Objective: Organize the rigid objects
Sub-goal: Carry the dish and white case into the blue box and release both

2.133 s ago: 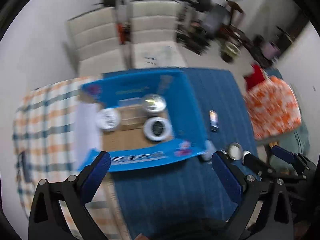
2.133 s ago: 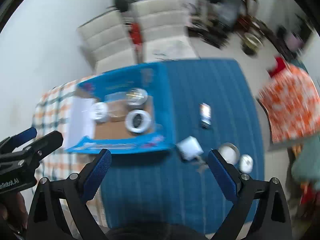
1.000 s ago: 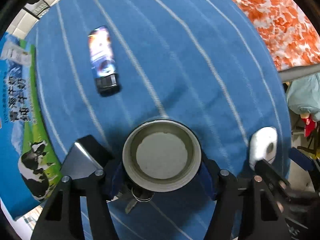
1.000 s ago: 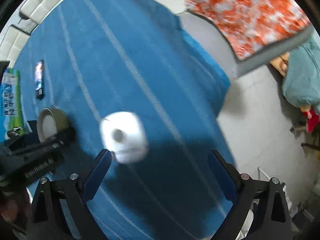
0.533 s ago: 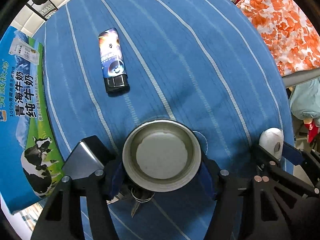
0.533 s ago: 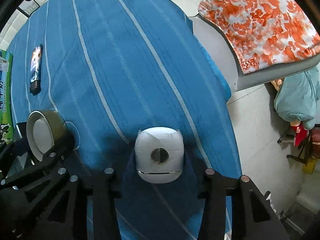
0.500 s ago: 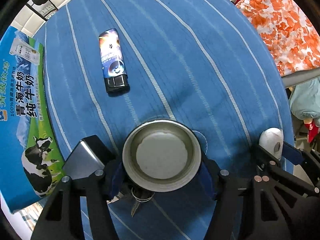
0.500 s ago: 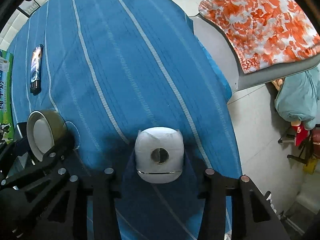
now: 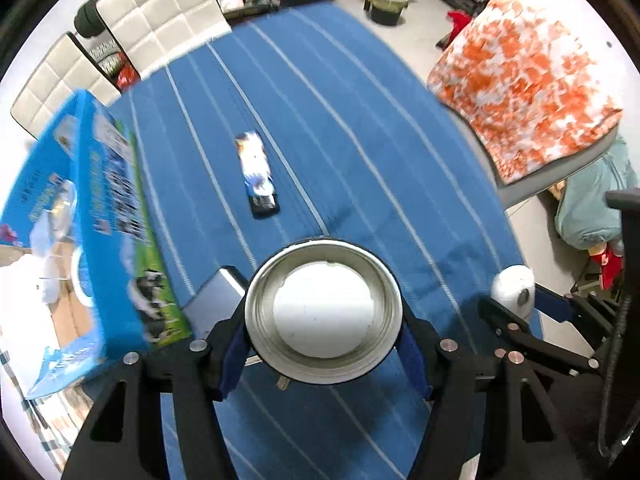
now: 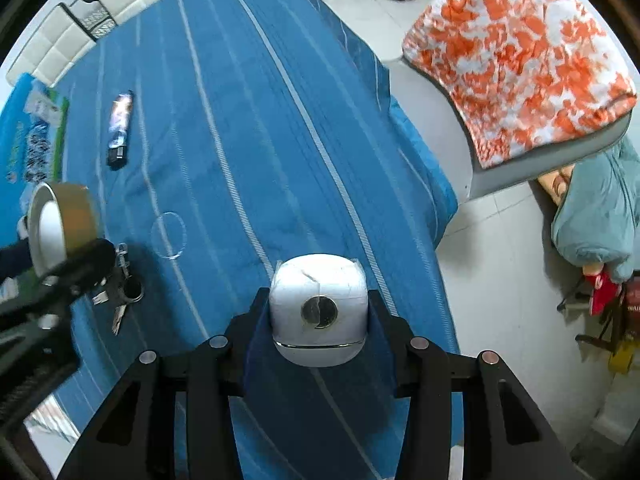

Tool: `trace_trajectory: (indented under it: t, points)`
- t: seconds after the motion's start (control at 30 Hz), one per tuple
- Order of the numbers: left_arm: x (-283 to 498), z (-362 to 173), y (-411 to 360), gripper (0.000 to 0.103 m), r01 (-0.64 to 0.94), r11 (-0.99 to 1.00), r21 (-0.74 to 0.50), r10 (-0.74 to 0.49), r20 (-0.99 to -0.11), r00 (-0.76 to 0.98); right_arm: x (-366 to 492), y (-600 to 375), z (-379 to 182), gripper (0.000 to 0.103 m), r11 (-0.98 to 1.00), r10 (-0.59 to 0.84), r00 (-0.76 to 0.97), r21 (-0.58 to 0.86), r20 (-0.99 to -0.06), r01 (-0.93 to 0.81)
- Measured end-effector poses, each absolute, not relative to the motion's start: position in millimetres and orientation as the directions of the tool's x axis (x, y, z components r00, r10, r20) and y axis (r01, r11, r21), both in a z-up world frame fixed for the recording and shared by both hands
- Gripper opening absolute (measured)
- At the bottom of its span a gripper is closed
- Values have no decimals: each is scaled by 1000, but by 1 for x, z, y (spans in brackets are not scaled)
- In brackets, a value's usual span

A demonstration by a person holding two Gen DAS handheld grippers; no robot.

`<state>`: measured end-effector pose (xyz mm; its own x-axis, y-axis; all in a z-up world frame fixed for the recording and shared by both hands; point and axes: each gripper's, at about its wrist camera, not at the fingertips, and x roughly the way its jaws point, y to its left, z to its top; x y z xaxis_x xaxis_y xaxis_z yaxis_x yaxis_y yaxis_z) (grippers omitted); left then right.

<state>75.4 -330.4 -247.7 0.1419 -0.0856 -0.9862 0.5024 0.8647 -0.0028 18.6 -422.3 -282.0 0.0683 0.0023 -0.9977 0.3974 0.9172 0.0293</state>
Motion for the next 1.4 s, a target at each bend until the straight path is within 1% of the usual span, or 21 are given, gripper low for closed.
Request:
trace_trajectory:
  t: [0.1,0.17,0.37,0.47,0.6,0.73,0.87,0.97,1.1,1.3,1.4]
  points:
    - [73,-218,-309,62,484,875,-24,-130,-974,186,16,-413,-256,48,925,-9,131,41,-991,378]
    - [74,-198,-292,62,465,885,-31,-150,-964,221,16,-406,-239,48,927,14,171,77,-985,367]
    - [81,-137,-220,62,356,933,-58,-179,-932,316,29,-365,-170,49,960,39,294,117,-955,254]
    - [83,-111,-182,62,300,953,-43,-159,-913,375,41,-328,-132,49,974,70,361,141,-930,175]
    - [83,-83,-117,62,191,981,-35,-117,-894,434,59,-272,-89,49,976,154,431,206,-889,76]
    - [84,-70,-58,62,88,996,-25,-63,-883,465,85,-211,-70,49,969,228,451,247,-863,-16]
    - [96,-79,-10,62,16,999,-51,-53,-894,445,114,-157,-80,49,939,336,394,337,-856,-69]
    - [114,-102,14,62,-4,995,-98,-88,-916,392,137,-121,-109,48,885,459,300,461,-836,-68]
    - [147,-159,38,62,21,994,-106,-108,-960,258,164,-88,-152,49,889,456,229,453,-860,-69]
    - [172,-227,48,62,48,997,-54,-59,-991,119,195,-46,-226,49,918,396,106,390,-912,-79]
    - [184,-257,59,62,39,997,-70,-72,-996,47,212,-43,-257,49,920,391,53,388,-919,-60]
